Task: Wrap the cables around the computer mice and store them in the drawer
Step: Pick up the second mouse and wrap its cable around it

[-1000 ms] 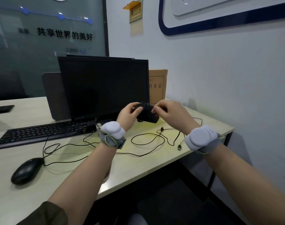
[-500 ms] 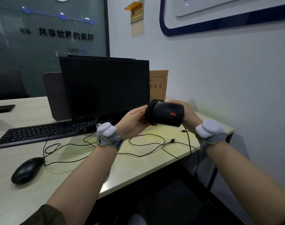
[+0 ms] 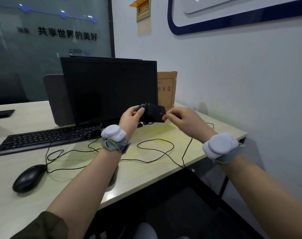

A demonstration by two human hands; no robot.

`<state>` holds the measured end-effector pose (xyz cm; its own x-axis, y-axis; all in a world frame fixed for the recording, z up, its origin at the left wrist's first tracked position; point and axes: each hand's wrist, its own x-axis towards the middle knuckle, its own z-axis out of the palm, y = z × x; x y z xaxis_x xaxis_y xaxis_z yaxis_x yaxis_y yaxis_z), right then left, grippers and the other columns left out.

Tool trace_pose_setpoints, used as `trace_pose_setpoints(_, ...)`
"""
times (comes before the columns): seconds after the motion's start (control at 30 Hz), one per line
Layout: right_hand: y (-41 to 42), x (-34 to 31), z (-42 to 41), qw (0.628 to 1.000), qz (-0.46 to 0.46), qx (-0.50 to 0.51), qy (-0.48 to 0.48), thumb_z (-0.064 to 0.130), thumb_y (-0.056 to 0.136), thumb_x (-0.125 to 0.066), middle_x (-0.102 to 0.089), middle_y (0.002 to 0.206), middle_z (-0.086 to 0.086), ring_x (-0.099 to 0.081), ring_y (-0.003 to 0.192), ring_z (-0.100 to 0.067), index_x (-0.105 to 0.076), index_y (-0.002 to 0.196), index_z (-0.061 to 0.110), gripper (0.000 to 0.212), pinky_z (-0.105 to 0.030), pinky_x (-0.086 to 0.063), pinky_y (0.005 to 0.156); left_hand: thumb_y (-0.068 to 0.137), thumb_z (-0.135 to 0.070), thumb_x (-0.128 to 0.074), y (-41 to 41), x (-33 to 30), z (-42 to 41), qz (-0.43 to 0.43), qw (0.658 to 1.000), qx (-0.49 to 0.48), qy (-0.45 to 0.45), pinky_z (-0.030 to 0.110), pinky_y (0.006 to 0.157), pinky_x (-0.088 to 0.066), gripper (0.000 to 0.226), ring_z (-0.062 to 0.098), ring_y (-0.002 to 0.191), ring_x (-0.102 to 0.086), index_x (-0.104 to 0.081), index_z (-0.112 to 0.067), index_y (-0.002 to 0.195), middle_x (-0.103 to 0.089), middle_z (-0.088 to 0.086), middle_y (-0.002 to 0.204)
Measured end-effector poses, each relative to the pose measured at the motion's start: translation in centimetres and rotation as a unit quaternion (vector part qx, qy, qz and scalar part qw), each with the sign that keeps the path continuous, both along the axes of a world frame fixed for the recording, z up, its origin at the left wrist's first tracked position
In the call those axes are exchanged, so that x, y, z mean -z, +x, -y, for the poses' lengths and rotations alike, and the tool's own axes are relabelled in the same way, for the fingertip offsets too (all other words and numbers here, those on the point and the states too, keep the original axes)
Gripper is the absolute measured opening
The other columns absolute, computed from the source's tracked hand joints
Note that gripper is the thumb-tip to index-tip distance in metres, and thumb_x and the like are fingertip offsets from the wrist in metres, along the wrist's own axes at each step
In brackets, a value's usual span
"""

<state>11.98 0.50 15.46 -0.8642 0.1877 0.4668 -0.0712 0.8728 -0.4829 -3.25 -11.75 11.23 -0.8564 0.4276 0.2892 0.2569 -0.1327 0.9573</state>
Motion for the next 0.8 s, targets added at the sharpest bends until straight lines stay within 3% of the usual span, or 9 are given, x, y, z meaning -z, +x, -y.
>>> trace_pose_setpoints(0.1,-0.4,-0.4,-0.3,0.998,-0.048,0.025,0.021,0.025,0.093,-0.048,-0.054,0.067,0.019,-0.048,0.056,0.013,-0.065,0.084,0.025,0.019,-0.004,-0.034,0.051,0.093,-0.022,-0.050,1.1,-0.1,0.4,-0.101,0.990,0.060,-0.081,0.033,0.093,-0.052,0.032,0.020,0.104,-0.062,-0.056,-0.011,0.123,-0.065,0.011,0.113)
trace_pose_setpoints(0.2,-0.7,-0.5,-1.1,0.996,-0.085,0.038,-0.006,0.023,0.091,-0.055,-0.056,0.069,0.016,-0.049,0.058,0.012,-0.065,0.085,0.018,0.013,-0.002,-0.035,0.055,0.095,-0.021,-0.048,2.1,-0.8,0.8,-0.121,0.972,0.177,-0.099,0.020,0.084,-0.051,0.031,0.006,0.095,-0.062,-0.056,-0.015,0.123,-0.065,0.000,0.106)
trace_pose_setpoints(0.33,-0.4,-1.0,-2.6,0.980,-0.117,-0.008,-0.160,0.020,0.080,-0.070,-0.063,0.071,0.010,-0.053,0.056,0.007,-0.067,0.079,0.017,0.005,-0.007,-0.042,0.055,0.097,-0.017,-0.041,2.8,-0.7,0.9,-0.012,0.956,0.288,-0.059,0.016,0.072,-0.052,0.032,0.006,0.084,-0.063,-0.055,-0.002,0.123,-0.064,0.003,0.099)
trace_pose_setpoints(0.4,0.1,-0.8,-2.9,0.964,-0.071,-0.040,-0.252,0.021,0.084,-0.065,-0.065,0.067,0.011,-0.055,0.053,0.002,-0.070,0.078,0.022,0.009,-0.012,-0.046,0.052,0.098,-0.018,-0.037,3.0,-0.5,0.8,0.069,0.939,0.337,0.013,0.023,0.074,-0.054,0.031,0.013,0.087,-0.061,-0.057,-0.002,0.114,-0.062,0.006,0.098)
trace_pose_setpoints(0.47,0.0,-0.1,-3.0,0.942,-0.044,-0.044,-0.329,0.008,0.090,-0.053,-0.068,0.060,0.011,-0.061,0.054,-0.002,-0.067,0.074,0.020,0.025,-0.018,-0.051,0.053,0.098,-0.024,-0.033,3.3,-0.5,0.6,0.126,0.918,0.366,0.082,0.025,0.076,-0.055,0.032,0.015,0.088,-0.060,-0.060,-0.008,0.106,-0.064,0.006,0.097)
trace_pose_setpoints(0.53,-0.5,0.7,-2.3,0.932,-0.035,-0.028,-0.360,-0.003,0.090,-0.040,-0.058,0.045,0.007,-0.051,0.040,-0.007,-0.056,0.066,0.014,0.034,-0.025,-0.041,0.045,0.098,-0.026,-0.032,3.6,-0.8,0.2,0.140,0.918,0.351,0.120,0.022,0.072,-0.055,0.033,0.014,0.082,-0.060,-0.061,-0.011,0.100,-0.064,0.004,0.091)
trace_pose_setpoints(0.6,-1.0,1.6,-1.4,0.937,-0.006,-0.027,-0.348,0.003,0.093,-0.037,-0.050,0.049,0.000,-0.041,0.039,-0.013,-0.054,0.068,0.012,0.031,-0.022,-0.032,0.042,0.099,-0.026,-0.033,3.9,-1.3,-0.4,0.147,0.929,0.303,0.153,0.019,0.069,-0.054,0.030,0.013,0.078,-0.056,-0.058,-0.010,0.099,-0.059,0.005,0.088)
trace_pose_setpoints(0.7,-1.0,2.2,-0.3,0.953,0.083,-0.036,-0.288,0.018,0.097,-0.041,-0.047,0.054,0.001,-0.043,0.040,-0.011,-0.063,0.087,0.015,0.024,-0.019,-0.036,0.043,0.099,-0.023,-0.037,3.9,-1.7,-1.0,0.143,0.952,0.197,0.186,0.015,0.059,-0.050,0.024,0.011,0.071,-0.053,-0.053,-0.006,0.098,-0.054,0.005,0.080)
trace_pose_setpoints(0.8,-0.8,1.8,0.5,0.966,0.139,-0.022,-0.218,0.017,0.096,-0.044,-0.050,0.055,0.000,-0.053,0.040,-0.009,-0.059,0.101,0.012,0.017,-0.018,-0.042,0.044,0.098,-0.021,-0.041,3.4,-1.1,-1.3,0.084,0.982,0.091,0.141,0.011,0.054,-0.049,0.024,0.011,0.075,-0.053,-0.052,-0.003,0.110,-0.055,0.004,0.081)
